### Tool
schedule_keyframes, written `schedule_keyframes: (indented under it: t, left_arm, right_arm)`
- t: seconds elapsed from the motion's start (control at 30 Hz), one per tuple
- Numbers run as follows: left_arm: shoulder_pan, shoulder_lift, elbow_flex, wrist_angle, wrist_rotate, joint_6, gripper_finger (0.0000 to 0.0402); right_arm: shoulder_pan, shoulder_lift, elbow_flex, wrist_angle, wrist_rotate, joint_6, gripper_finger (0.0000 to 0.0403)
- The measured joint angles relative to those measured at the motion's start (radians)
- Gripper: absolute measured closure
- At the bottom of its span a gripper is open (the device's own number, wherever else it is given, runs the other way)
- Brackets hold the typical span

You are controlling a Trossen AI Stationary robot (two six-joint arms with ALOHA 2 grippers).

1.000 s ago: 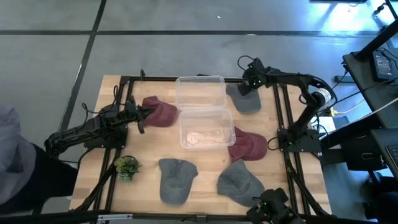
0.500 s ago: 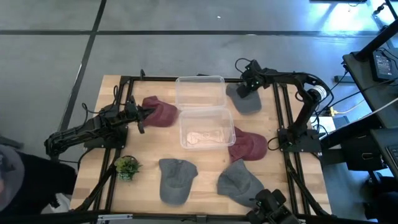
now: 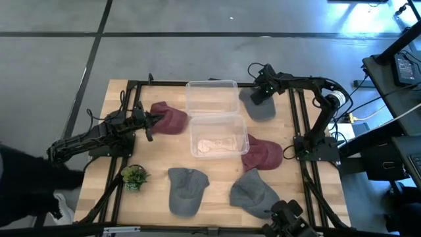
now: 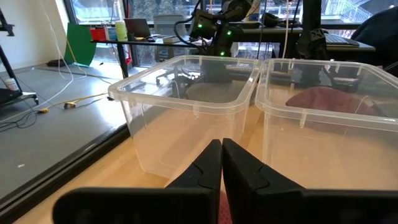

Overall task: Pick & Place hat
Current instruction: Put the top gray cap into the top transparent bin

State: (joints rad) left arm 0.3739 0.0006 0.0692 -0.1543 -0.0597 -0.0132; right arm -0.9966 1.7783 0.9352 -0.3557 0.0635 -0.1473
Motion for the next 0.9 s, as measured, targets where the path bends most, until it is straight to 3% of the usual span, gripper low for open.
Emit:
schedule_keyframes:
  t: [0.2,0.57,0.9]
  left_arm:
    - [0.0,0.0,0.0,0.0,0.0,0.0,0.0395]
    - [0.0,0.0,0.0,0.0,-0.002,0.0,0.039]
    - [0.0,0.0,0.0,0.0,-0.002,0.0,0.0395]
  right_arm:
    - [0.006,-0.107,-0.011,-0.088,0.006,0.004,0.039]
    - [0.067,-0.496,-0.006,-0.196,-0.008,0.014,0.0393]
    - [0.221,-0.857,0.022,-0.085,-0.033,0.094,0.0394]
